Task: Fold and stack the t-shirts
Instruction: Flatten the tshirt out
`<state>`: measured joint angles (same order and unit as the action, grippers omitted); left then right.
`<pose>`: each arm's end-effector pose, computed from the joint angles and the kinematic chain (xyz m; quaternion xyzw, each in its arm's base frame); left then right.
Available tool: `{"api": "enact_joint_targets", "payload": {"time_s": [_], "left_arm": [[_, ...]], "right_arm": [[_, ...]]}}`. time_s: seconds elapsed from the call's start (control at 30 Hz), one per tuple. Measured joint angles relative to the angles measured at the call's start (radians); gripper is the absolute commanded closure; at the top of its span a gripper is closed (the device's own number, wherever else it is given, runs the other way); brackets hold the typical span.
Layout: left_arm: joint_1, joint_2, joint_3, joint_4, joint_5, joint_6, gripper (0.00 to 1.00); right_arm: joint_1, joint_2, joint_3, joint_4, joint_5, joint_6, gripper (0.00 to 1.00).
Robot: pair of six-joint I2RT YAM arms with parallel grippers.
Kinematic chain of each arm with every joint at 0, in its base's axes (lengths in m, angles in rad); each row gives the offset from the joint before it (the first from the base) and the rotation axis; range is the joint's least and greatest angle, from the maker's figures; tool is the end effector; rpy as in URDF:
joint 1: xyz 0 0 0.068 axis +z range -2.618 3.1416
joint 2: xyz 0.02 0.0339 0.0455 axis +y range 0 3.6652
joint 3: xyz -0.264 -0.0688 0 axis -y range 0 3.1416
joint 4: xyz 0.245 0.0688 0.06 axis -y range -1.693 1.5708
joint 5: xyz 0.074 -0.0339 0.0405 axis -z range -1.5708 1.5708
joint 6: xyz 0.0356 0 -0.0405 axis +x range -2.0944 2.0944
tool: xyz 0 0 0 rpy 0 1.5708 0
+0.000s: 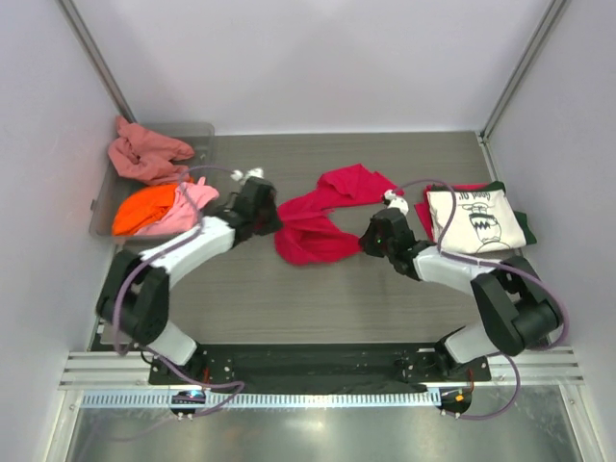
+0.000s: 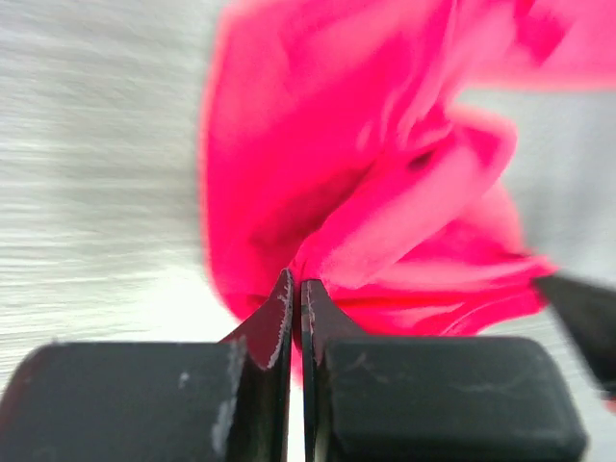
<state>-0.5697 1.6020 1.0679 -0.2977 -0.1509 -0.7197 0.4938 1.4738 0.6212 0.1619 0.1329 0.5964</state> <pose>0.2919 -0.1806 0.2236 -0.0968 0.9252 -0.1602 0.3301 0.2532 0.1310 0.1616 0.0745 0.9001 0.1690 0.3946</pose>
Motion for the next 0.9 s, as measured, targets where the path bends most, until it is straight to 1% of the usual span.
{"api": "enact_joint_targets", "payload": {"time_s": [0.1, 0.17, 0.23, 0.33, 0.43, 0.5, 0.6, 0.7, 0.77, 0.83, 0.9], "left_arm": [[0.163, -0.158, -0.072, 0.050, 0.113, -0.069, 1.00], [0.254, -0.231, -0.073, 0.061, 0.154, -0.110, 1.00], [0.303, -0.284, -0.050, 0.045, 0.174, -0.133, 1.00], [0.342, -0.366, 0.050, -0.020, 0.186, -0.145, 1.00], [0.356, -0.469, 0.195, -0.101, 0.142, -0.136, 1.00], [0.357, -0.567, 0.309, -0.153, 0.105, -0.118, 1.00], [0.357, -0.700, 0.474, -0.211, 0.079, -0.092, 1.00], [0.356, -0.765, 0.670, -0.265, 0.085, -0.071, 1.00], [0.356, -0.770, 0.781, -0.293, 0.106, -0.061, 1.00], [0.356, -0.740, 0.903, -0.343, 0.139, -0.057, 1.00], [0.356, -0.687, 0.984, -0.363, 0.164, -0.058, 1.00]], "right_arm": [[-0.031, -0.058, 0.072, -0.102, -0.001, -0.008, 0.99], [-0.048, -0.083, 0.162, -0.174, -0.003, -0.018, 0.99], [-0.059, -0.099, 0.290, -0.265, -0.011, -0.027, 0.99], [-0.064, -0.099, 0.541, -0.381, -0.037, -0.043, 0.99], [-0.064, -0.098, 0.814, -0.477, -0.084, -0.053, 0.99], [-0.064, -0.099, 0.988, -0.543, -0.126, -0.060, 0.99], [-0.061, -0.103, 1.190, -0.616, -0.195, -0.068, 0.99], [-0.048, -0.121, 1.302, -0.676, -0.272, -0.067, 0.99], [-0.040, -0.133, 1.343, -0.702, -0.319, -0.064, 0.99], [-0.032, -0.148, 1.377, -0.725, -0.351, -0.062, 0.99], [-0.031, -0.166, 1.390, -0.743, -0.358, -0.061, 0.99]]}}
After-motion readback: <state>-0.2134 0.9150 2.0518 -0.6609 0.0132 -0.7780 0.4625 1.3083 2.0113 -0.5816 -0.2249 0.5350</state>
